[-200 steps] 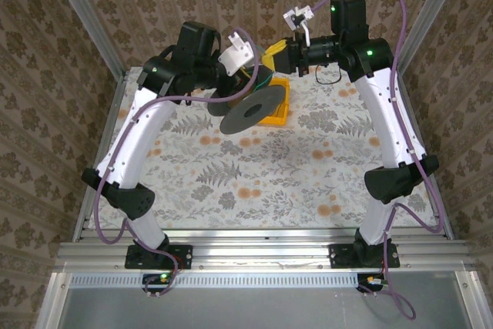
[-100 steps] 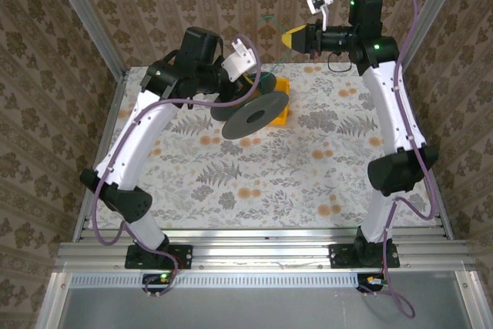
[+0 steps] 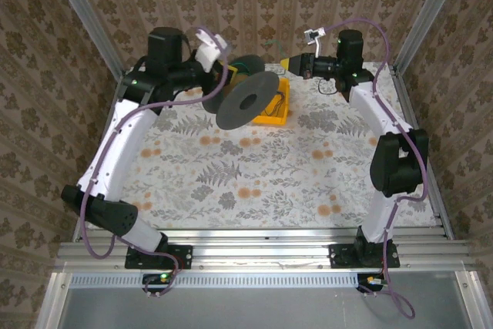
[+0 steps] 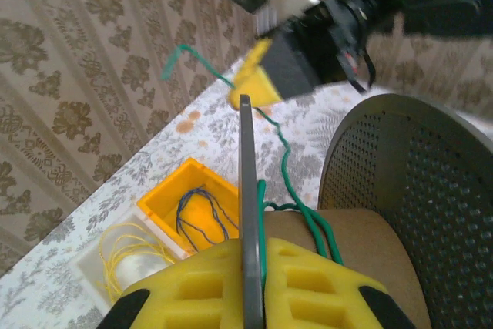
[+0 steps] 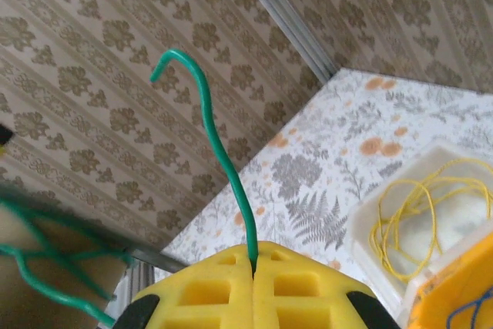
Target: Wrap the cables
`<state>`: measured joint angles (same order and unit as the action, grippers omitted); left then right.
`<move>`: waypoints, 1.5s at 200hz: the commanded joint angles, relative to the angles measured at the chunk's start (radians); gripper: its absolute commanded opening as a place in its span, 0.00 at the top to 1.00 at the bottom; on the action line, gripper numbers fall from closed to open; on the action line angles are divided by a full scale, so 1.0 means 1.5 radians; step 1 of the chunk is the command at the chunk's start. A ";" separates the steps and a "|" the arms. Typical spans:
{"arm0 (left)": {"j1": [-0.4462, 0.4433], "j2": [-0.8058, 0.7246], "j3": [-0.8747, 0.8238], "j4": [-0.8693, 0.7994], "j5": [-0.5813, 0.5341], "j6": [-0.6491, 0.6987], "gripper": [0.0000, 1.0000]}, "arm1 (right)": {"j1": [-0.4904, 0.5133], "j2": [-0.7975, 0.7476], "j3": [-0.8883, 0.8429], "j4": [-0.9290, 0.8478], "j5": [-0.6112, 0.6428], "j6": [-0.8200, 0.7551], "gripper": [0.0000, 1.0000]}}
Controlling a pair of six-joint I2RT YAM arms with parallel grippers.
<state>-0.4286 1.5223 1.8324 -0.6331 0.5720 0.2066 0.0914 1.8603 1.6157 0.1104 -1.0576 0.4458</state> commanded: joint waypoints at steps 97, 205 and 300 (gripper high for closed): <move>0.115 -0.067 -0.079 0.618 0.061 -0.460 1.00 | 0.062 -0.069 -0.348 0.526 0.333 0.098 1.00; 0.176 -0.110 -0.201 0.685 -0.159 -0.573 1.00 | 0.145 -0.113 -0.531 0.792 0.465 -0.022 1.00; 0.177 -0.085 -0.160 0.640 -0.113 -0.581 1.00 | 0.176 -0.257 -0.419 0.444 0.336 -0.190 0.98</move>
<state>-0.1581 1.4101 1.5291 0.2733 0.3790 -0.6376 0.3584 1.5475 0.8597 1.0256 -0.4412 0.2787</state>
